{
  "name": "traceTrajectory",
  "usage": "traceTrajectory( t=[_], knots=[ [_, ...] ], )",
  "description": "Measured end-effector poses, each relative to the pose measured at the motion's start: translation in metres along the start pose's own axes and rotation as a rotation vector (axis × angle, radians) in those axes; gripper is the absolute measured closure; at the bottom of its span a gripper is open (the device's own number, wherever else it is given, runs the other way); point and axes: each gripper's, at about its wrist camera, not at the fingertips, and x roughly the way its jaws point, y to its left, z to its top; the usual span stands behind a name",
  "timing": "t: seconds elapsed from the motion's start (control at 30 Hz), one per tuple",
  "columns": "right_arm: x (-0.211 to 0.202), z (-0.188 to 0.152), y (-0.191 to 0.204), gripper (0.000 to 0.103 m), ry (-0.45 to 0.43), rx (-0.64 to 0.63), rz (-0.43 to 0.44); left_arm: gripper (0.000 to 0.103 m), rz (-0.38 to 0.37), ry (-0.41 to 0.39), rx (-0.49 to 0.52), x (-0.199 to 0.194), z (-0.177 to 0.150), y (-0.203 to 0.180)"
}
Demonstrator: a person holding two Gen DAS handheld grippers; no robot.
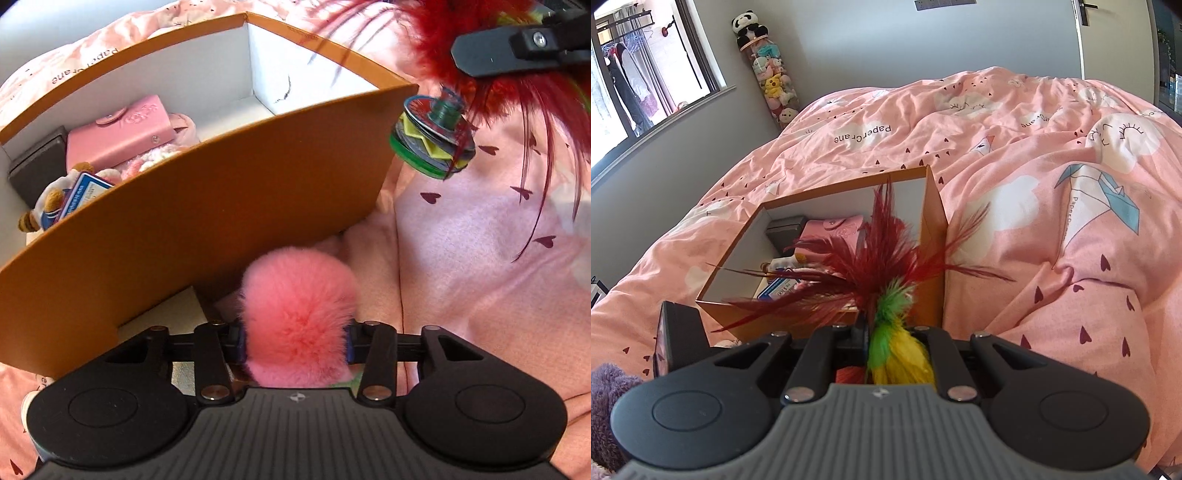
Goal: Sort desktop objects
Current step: 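Lift the pink pompom over the orange box with the left gripper while the right holds the feather pompom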
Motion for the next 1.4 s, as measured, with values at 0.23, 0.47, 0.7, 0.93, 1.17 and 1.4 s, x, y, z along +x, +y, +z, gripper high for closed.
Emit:
traceTrajectory(
  t=[0.23,0.47,0.7,0.93,1.17,1.4],
  knots=[
    [-0.005,0.004,0.000,0.091,-0.019,0.006,0.014,0.056,-0.016,-0.078,-0.061,-0.035,-0.004,0.008],
    [-0.016,0.023,0.003,0.091,-0.074,0.003,0.036,0.056,-0.087,-0.218,-0.112,-0.099,0.018,0.022],
    [-0.022,0.045,0.012,0.091,-0.128,-0.035,0.041,0.056,-0.124,-0.366,-0.129,-0.144,0.060,0.035],
    [-0.012,0.066,0.018,0.091,-0.154,-0.058,0.050,0.056,-0.082,-0.423,-0.126,-0.151,0.104,0.050],
    [0.010,0.079,0.007,0.092,-0.144,-0.032,0.023,0.056,-0.081,-0.364,-0.131,-0.115,0.125,0.058],
    [0.048,0.090,-0.004,0.092,-0.092,-0.014,0.001,0.056,-0.057,-0.297,-0.088,-0.071,0.147,0.064]
  ],
)
